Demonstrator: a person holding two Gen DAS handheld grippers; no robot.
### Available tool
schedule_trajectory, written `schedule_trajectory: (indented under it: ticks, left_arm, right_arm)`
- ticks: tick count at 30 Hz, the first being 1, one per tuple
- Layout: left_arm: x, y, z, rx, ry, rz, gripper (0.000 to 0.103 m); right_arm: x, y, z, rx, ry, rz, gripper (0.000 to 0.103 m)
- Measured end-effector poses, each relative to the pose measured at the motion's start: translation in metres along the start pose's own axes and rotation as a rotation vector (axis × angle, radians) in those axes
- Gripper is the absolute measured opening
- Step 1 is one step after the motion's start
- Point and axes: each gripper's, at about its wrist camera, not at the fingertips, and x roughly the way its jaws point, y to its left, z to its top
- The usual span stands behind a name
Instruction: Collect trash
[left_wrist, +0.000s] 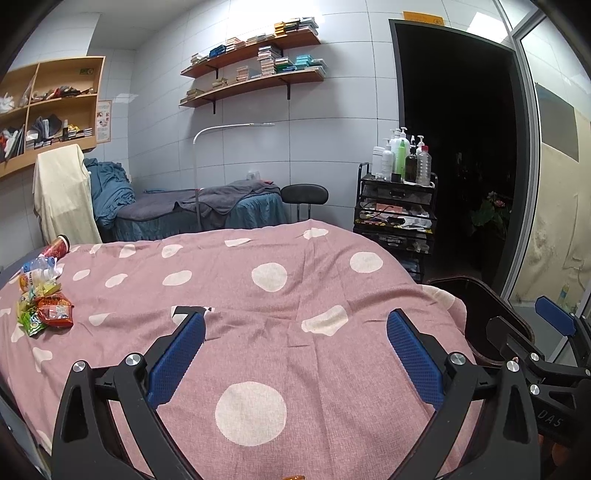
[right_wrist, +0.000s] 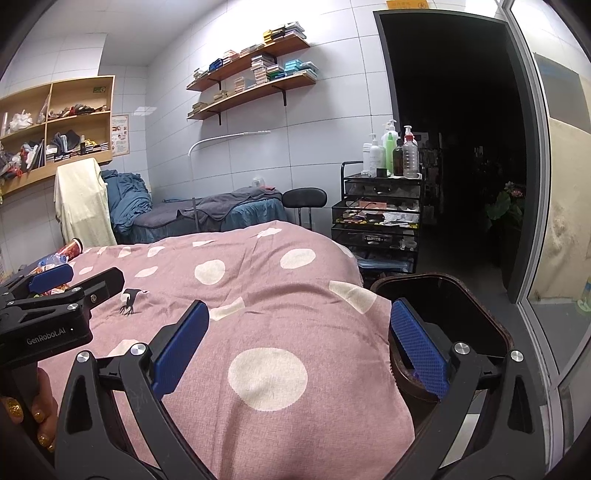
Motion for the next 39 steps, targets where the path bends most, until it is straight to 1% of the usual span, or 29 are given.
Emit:
schedule_trajectory:
  ticks: [11,31,39]
  left_arm:
    - [-0.0010,-0.0023,-0.0011,-0.006,0.004,0.000,0.098]
    - [-0.0038,-0.0074,-0.0005,0.006,-0.007,-0.007,0.098]
    - [-0.0016,-0.0034,-0.0019,-0.016,0.008,-0.022,0.098]
  right_arm:
    - [0.0018,0.0003,-0.0024,0.008,0.014,0.000,0.097]
    - [0.0016,-0.0002,-0.0033,0.009,0.016,-0.001,0.097]
    - [0.0039,-0.0009,-0.0042,0.011,0.019,-0.001,0.097]
